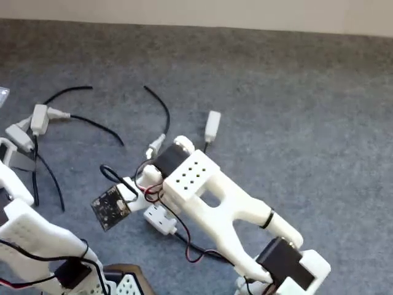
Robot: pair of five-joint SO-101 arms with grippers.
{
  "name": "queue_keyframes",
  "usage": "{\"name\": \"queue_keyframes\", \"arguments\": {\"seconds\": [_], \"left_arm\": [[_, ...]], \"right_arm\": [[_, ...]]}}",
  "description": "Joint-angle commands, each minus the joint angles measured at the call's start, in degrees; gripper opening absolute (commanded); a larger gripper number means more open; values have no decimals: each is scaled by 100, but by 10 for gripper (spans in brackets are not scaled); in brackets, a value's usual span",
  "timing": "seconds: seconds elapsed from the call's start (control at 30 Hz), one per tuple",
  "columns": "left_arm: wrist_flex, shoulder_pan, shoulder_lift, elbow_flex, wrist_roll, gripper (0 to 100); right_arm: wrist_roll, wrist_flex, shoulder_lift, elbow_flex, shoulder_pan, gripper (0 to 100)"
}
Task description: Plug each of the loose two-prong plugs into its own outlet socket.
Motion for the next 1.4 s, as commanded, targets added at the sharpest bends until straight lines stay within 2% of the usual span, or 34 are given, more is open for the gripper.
{"name": "queue_keyframes", "arguments": {"seconds": [0.0, 0.47, 0.77, 1.03, 1.37], "left_arm": [[97, -22, 57, -462, -26, 359], [105, -57, 92, -453, -18, 359], [105, -57, 101, -453, -18, 359], [290, -57, 101, -479, -35, 359], [299, -40, 101, -462, -35, 359]], "right_arm": [[62, -180, -163, -145, 101, 5], [-141, -189, -154, -136, -374, 5], [-149, -198, -136, -31, -365, 5], [-141, -760, -136, 673, -356, 5], [-141, -760, -119, 725, -382, 5]]}}
